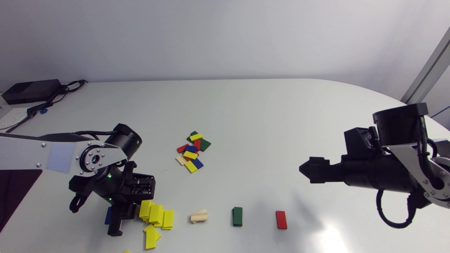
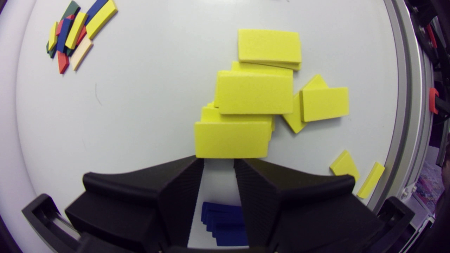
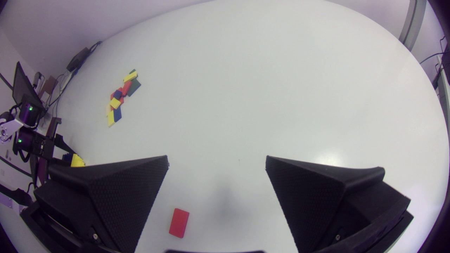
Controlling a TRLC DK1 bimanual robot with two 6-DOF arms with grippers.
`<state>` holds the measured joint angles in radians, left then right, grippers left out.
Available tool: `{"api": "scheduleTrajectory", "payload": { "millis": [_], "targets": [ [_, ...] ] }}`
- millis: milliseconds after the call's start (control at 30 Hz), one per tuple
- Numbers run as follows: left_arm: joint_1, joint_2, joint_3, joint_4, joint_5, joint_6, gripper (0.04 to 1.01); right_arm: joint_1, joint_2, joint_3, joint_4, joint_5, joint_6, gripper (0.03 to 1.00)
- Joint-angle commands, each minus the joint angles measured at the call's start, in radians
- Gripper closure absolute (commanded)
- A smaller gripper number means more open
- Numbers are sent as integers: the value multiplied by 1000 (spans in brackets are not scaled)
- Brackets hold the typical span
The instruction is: Take domino bricks one by one from the mixed stack on the table and place each onto the existing stack of the same color.
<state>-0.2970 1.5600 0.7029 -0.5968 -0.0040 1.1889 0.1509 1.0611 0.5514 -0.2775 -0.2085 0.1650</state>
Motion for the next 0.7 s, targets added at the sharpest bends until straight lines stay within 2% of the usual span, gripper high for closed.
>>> {"api": "scheduleTrajectory", "payload": {
  "millis": [0,667],
  "targets": [
    [-14,32,1,-3,7,11,700,4,19,-22,9,6,7,62],
    [-64,5,33,-32,24,-26,700,4,19,-24,11,8,7,62]
  ]
}}
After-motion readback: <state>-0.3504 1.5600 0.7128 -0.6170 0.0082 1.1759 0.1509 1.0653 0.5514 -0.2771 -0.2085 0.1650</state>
